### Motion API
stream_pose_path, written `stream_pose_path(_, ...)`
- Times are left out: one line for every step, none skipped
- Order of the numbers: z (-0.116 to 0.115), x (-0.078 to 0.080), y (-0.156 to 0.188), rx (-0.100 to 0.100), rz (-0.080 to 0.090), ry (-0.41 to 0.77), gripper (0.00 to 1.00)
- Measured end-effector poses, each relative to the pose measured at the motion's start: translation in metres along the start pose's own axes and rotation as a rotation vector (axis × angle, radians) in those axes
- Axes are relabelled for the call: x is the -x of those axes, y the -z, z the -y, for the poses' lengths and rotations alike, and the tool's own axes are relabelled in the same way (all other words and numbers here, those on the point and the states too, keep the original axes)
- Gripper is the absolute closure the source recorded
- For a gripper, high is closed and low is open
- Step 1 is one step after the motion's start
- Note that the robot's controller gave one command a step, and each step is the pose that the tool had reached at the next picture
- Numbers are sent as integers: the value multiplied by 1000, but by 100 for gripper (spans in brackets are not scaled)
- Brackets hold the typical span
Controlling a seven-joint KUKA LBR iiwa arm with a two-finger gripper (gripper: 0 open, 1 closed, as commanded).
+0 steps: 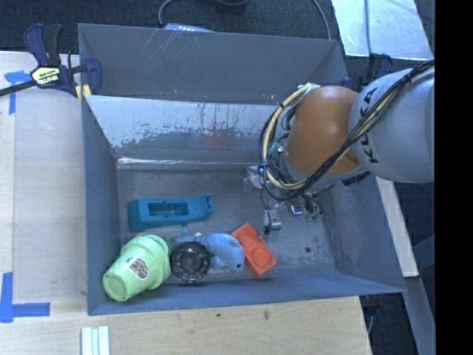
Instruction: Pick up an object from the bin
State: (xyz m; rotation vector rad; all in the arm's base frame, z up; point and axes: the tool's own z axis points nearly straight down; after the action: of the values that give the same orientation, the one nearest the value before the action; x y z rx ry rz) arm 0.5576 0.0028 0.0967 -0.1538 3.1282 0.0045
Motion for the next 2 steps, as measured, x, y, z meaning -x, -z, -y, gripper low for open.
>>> stream_pose_path(-12,3,6,-9,-2,-91,0)
stream_pose_path(-29,-4,-4,-1,8,38,0)
